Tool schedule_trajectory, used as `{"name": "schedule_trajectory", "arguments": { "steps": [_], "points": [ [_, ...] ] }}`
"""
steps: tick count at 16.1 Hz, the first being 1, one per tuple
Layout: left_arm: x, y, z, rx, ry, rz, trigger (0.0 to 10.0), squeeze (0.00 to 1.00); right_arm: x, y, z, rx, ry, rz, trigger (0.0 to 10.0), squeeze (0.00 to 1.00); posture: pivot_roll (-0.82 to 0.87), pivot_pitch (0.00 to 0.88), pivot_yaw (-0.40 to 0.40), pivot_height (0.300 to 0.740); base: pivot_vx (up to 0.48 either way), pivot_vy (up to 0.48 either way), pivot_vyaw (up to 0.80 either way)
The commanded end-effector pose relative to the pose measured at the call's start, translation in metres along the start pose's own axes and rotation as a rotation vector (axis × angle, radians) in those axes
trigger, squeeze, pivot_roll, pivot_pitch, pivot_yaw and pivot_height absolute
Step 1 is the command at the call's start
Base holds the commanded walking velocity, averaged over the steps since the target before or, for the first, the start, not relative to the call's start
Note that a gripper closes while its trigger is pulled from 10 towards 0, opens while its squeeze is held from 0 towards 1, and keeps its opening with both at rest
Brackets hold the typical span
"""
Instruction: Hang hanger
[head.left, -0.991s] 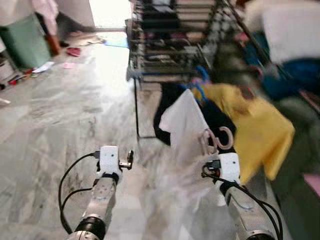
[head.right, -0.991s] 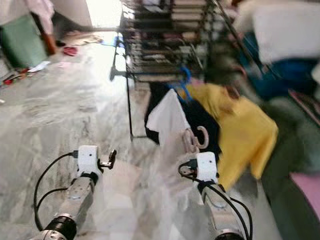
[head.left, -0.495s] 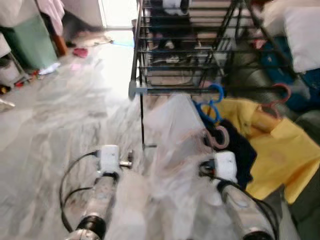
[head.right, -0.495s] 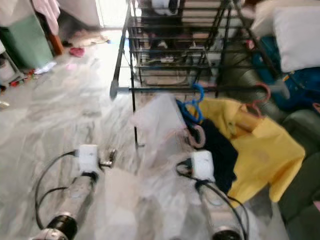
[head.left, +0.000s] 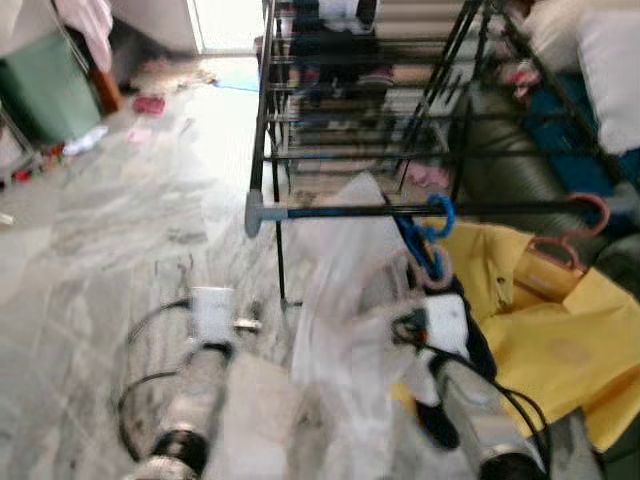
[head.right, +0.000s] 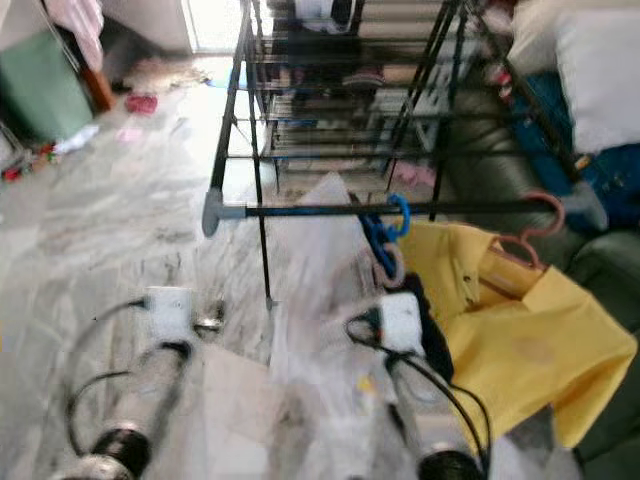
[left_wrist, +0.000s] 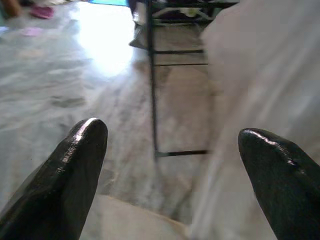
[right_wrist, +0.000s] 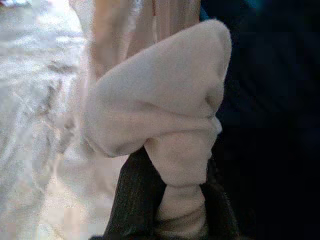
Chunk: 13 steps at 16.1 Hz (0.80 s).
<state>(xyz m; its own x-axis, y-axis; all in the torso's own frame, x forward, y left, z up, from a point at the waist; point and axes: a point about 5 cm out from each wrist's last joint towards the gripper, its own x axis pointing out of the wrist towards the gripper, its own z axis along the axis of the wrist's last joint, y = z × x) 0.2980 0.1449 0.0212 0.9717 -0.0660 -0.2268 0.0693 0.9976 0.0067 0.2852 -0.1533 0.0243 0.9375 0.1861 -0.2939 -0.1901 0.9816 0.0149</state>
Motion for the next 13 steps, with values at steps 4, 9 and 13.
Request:
{"name": "schedule_trajectory", "arguments": {
  "steps": [4,9,13],
  "points": [
    [-0.01,0.017,-0.008,0.028,0.014,0.032,10.0,0.0,0.01,0.02,0.016,0.005,-0.014,0.061,10.0,0.0,-0.07,0.114,-0.014,0.74,0.0,0.0,0.0],
    [-0.013,0.02,-0.009,0.042,0.012,0.03,10.0,0.0,0.019,0.047,0.029,-0.003,0.009,0.145,10.0,0.0,-0.06,0.126,-0.008,0.74,0.0,0.0,0.0],
    [-0.012,0.018,-0.008,0.042,0.011,0.018,10.0,0.0,0.035,0.056,0.059,0.007,0.007,0.145,10.0,0.0,-0.06,0.131,-0.005,0.74,0.0,0.0,0.0]
  ]
}}
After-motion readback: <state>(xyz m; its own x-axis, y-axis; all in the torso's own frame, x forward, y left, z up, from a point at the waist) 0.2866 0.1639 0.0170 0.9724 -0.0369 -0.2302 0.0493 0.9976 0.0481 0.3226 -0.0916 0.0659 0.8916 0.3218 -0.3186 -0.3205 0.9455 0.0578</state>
